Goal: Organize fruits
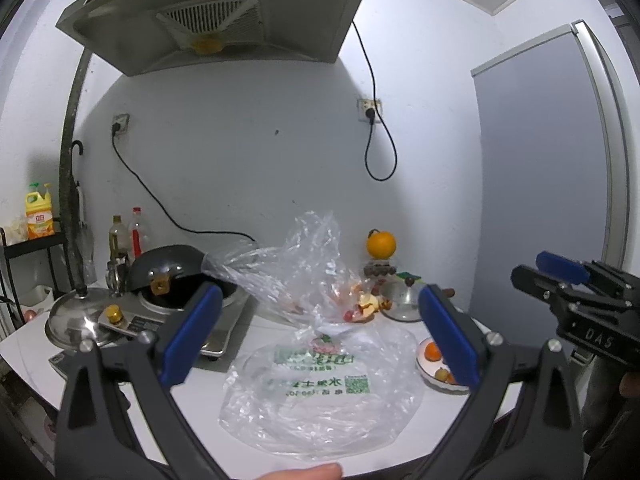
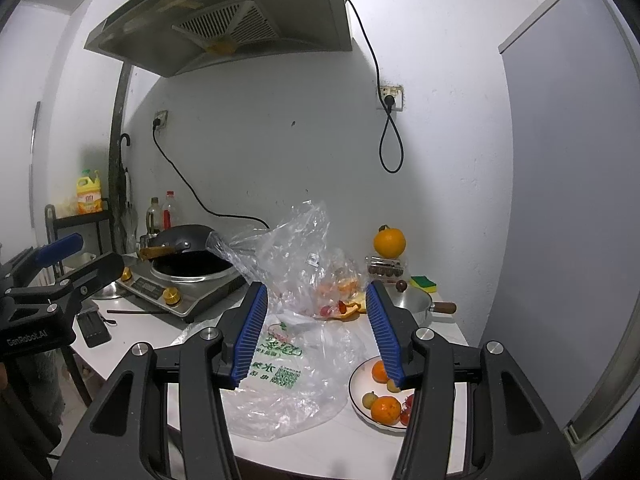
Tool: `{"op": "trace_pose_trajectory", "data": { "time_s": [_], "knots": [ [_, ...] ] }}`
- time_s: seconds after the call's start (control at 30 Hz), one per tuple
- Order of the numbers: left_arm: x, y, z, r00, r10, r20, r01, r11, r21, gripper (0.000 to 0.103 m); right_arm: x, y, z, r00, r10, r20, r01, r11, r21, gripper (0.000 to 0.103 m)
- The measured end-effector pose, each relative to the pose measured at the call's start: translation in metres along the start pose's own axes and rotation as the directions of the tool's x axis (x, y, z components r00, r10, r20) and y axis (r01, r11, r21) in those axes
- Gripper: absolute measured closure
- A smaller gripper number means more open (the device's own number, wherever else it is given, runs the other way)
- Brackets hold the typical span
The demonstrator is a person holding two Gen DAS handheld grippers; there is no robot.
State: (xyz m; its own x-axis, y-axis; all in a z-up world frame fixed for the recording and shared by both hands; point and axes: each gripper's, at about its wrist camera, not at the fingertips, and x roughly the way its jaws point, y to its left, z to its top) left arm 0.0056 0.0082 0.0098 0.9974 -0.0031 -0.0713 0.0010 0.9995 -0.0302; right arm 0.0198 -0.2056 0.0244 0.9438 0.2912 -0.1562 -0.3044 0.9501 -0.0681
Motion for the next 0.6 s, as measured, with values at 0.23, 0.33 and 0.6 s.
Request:
{"op": "trace_pose_trajectory", "data": {
  "time_s": [0.23, 0.33, 0.6],
  "knots": [
    [0.0005, -0.0007, -0.0004, 1.0, -0.005, 0.001, 0.005, 1.0, -0.001, 0.003, -0.0001, 0.0003, -0.0002, 1.0, 0.001, 0.0, -0.001, 1.0, 0.0, 0.049],
    [0.0007, -0.0011, -0.0007, 1.0, -0.005, -0.002, 0.005, 1.0, 0.001, 0.003, 0.0012, 0.0004, -0.0002, 1.0, 0.001, -0.003, -0.001, 1.0, -0.001, 0.049],
    [-0.0003, -0.0009, -0.0001, 1.0, -0.022, 0.007, 0.022, 1.0, -0.019, 0.003, 0.0028, 0.0002, -0.0025, 1.0, 0.001, -0.007, -0.001, 1.0, -0.002, 0.049]
  ]
}}
